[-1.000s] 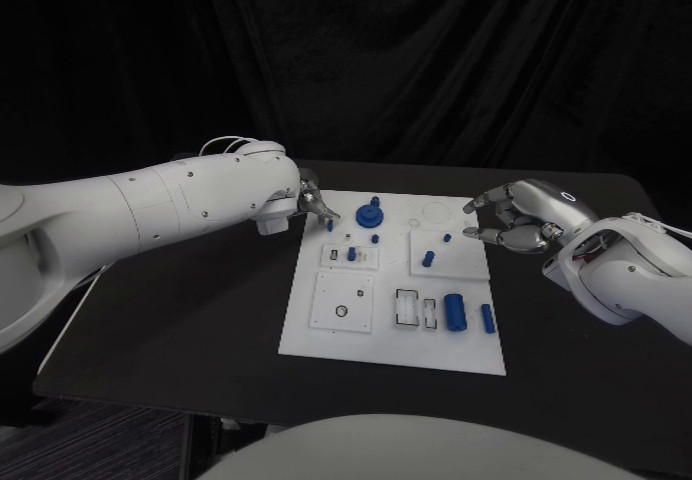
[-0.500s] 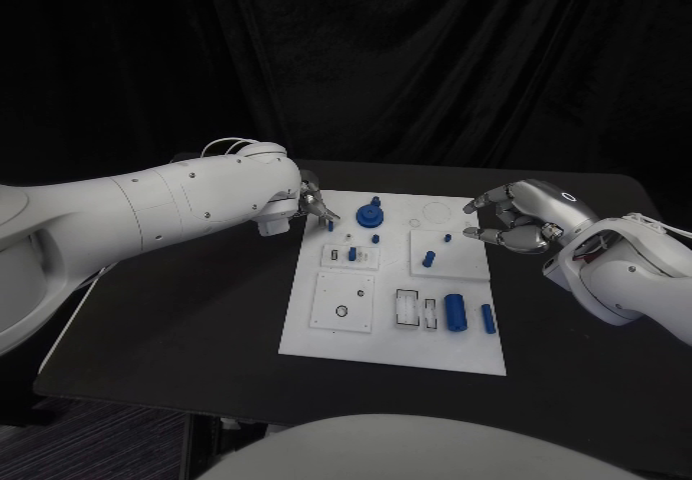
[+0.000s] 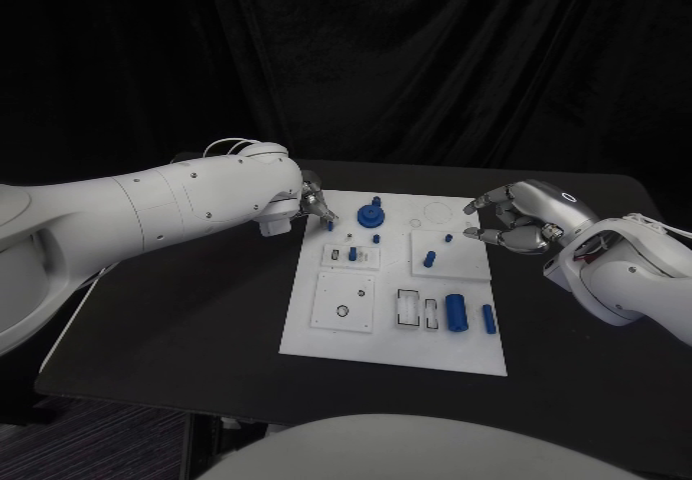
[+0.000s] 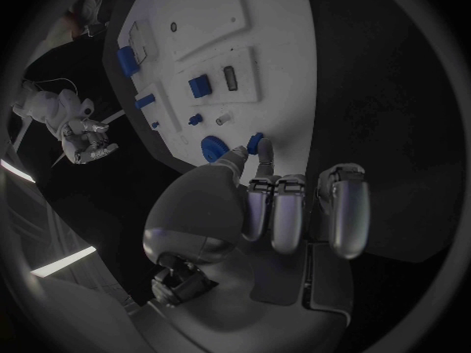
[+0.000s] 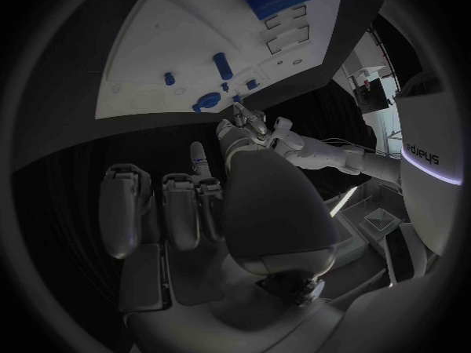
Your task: Assemble the parts on the task board
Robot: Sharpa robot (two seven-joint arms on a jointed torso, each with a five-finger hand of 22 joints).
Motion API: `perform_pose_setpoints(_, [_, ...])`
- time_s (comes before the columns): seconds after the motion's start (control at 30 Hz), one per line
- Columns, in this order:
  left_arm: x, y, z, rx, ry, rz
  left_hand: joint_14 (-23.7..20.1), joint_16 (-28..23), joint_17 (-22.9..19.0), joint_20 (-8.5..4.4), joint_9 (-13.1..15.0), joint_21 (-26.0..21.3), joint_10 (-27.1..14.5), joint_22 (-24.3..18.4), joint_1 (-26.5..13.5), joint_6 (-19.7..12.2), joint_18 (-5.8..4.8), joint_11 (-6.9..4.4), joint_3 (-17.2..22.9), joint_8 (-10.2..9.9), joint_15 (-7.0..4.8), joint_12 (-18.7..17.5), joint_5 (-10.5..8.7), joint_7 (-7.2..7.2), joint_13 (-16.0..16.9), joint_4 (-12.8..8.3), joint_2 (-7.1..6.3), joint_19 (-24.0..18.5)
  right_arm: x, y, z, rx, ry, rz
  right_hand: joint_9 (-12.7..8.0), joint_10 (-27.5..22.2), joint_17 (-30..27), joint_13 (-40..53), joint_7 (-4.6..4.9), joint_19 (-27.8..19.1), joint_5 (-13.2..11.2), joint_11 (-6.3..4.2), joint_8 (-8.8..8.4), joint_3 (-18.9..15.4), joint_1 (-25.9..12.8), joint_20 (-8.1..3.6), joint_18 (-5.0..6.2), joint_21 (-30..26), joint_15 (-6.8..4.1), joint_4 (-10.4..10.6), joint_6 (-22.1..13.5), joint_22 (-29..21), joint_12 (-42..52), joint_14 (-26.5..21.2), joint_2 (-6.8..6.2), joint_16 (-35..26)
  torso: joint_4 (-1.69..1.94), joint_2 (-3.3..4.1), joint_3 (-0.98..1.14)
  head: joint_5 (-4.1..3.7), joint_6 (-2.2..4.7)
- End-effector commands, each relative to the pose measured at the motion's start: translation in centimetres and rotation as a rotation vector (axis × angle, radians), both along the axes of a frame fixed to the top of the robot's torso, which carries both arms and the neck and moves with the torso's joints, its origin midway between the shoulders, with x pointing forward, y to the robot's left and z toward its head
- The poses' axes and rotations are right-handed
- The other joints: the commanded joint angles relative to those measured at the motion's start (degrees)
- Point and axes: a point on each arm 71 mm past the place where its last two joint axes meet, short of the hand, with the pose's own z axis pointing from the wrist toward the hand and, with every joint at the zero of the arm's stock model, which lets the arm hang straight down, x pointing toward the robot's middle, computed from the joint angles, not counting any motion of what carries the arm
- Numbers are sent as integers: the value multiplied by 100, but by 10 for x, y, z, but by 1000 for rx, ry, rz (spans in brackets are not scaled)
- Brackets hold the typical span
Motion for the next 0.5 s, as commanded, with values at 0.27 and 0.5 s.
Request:
perform_pose_setpoints(0.27, [-2,-3,-2,-12,18,-28,595,15,1510,1,-12,-31,603,1052,141,142,18,-40,561,-77,-37,21,447,-40,1509,-384,-122,138,0,0,-2,-6,10,-7,-8,587,886,1508,0,261,45,37,-42,31,6,27,74,-19,40,-6,32,1218,16,453,50,-19,-2,3,4,20,1])
perform_pose_setpoints(0.5, [-2,-2,-2,-7,24,-27,595,15,1510,-7,12,-55,603,1051,93,163,22,-46,891,-88,-40,21,527,-42,1509,-545,-204,130,0,0,-2,-7,13,-9,-8,587,886,1508,0,261,45,37,-42,31,6,27,74,-19,40,-6,32,1218,16,453,50,-19,0,4,1,35,1])
